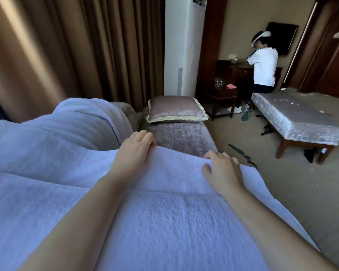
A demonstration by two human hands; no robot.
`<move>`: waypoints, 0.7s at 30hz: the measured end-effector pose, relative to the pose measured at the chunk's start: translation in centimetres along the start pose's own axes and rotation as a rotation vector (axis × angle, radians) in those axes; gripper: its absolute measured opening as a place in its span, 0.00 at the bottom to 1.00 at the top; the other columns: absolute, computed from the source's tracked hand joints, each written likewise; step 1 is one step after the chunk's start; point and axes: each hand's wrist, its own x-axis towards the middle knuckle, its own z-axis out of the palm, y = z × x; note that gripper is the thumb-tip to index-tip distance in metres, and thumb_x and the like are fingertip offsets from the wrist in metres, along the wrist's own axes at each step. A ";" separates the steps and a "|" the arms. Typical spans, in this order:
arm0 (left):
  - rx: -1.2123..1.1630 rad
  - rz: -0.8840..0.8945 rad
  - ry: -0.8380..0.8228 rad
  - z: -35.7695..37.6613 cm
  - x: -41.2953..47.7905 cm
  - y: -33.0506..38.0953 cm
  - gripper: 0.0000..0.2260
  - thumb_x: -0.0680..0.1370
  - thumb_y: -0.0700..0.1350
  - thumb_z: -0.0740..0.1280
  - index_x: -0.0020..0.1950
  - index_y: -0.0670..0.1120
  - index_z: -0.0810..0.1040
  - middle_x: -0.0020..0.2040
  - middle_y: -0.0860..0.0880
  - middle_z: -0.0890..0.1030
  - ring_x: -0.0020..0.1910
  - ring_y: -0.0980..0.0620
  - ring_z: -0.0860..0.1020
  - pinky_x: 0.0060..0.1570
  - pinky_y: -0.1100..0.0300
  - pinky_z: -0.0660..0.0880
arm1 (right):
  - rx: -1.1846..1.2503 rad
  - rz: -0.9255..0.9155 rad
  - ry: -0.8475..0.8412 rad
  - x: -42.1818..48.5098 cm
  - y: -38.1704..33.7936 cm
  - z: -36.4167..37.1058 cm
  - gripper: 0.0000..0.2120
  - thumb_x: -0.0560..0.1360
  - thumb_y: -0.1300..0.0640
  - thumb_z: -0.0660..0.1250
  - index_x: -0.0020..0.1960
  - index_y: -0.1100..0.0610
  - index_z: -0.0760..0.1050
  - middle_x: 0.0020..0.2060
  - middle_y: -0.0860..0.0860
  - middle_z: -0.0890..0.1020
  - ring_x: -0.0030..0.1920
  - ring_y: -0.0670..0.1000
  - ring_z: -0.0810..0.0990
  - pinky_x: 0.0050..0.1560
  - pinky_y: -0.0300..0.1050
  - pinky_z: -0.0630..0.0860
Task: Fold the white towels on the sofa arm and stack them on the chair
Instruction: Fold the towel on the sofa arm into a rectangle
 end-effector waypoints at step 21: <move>0.055 -0.011 0.035 -3.0 -4.1 1.7 0.10 0.77 0.48 0.58 0.44 0.49 0.79 0.41 0.56 0.79 0.41 0.52 0.70 0.36 0.57 0.66 | 0.124 -0.163 0.081 -3.4 2.8 -2.4 0.04 0.76 0.60 0.67 0.50 0.56 0.79 0.46 0.50 0.81 0.51 0.56 0.76 0.50 0.50 0.69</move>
